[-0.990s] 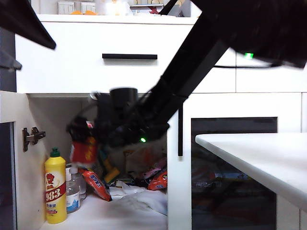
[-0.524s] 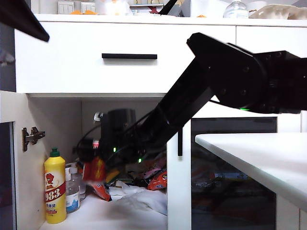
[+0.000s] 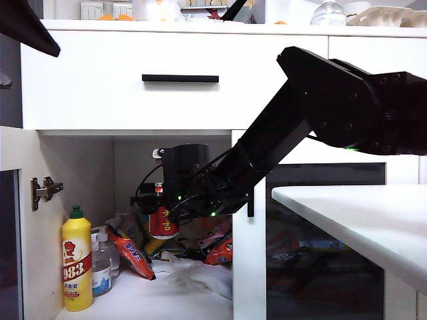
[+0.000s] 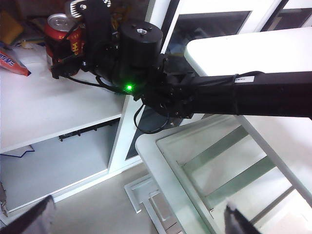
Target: Open the left door of the white cabinet, pick up a can of beverage from the table on the right, place it inside the cabinet, and finally close the cabinet door.
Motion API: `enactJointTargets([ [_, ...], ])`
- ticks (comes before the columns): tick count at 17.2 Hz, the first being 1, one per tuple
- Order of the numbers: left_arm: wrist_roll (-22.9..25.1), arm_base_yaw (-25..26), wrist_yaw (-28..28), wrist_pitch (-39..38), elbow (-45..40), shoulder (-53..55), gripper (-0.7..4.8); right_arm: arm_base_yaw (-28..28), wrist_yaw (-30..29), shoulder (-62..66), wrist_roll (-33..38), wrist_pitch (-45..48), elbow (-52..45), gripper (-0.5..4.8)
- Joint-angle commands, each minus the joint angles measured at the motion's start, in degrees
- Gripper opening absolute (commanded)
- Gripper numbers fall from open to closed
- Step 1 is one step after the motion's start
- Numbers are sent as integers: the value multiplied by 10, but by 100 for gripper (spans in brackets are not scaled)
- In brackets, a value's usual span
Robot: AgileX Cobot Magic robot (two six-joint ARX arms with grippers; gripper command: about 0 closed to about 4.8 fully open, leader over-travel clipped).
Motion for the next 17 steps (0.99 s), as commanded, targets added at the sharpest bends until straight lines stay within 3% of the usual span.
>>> enactJointTargets([
  [1,1,0,7,3,2,0,479,-5,7,-9,-27,39,4,295],
  [10,0,0,7,4,2,0,479,-6,7,-10,-3,30,4,295],
  [11,1,-1,7,3,2,0,479,-6,7,-10,-3,30,4,320],
  [12,1,0,7,3,2,0,479,-6,14,-10,-3,31,4,479],
  [17,1,0,6,4,2,0,479,-6,20,-10,16,33,4,479],
])
